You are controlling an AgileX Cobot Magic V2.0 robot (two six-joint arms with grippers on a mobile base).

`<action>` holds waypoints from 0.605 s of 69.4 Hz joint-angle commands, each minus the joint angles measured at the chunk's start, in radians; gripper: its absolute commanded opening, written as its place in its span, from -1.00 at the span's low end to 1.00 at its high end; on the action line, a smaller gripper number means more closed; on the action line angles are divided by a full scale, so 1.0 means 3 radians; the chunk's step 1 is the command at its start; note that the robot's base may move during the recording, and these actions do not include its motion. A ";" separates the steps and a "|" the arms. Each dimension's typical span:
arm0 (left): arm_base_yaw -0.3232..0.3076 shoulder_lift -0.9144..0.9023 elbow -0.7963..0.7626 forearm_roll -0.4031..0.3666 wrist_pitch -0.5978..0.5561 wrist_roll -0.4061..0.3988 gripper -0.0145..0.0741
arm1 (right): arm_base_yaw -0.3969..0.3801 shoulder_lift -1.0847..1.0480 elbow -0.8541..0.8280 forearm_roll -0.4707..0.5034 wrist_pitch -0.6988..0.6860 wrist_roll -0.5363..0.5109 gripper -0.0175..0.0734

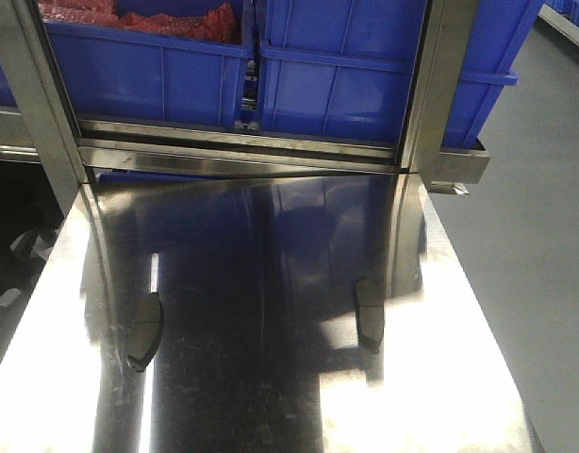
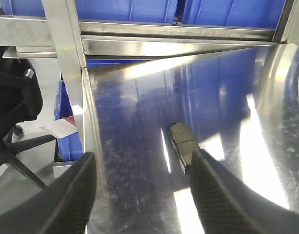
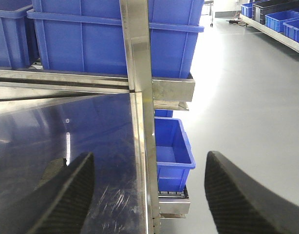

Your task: Move and align brake pads A on conveyor

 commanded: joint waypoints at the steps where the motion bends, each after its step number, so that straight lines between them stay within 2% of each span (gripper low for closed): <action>1: -0.0004 0.0044 -0.0089 -0.0039 -0.0255 -0.0014 0.22 | -0.0008 0.0029 -0.0094 -0.0020 -0.0256 -0.0020 0.43; 42: -0.0004 0.0044 -0.0089 -0.0039 -0.0255 -0.0014 0.22 | -0.0008 0.0029 -0.0094 -0.0020 -0.0256 -0.0020 0.43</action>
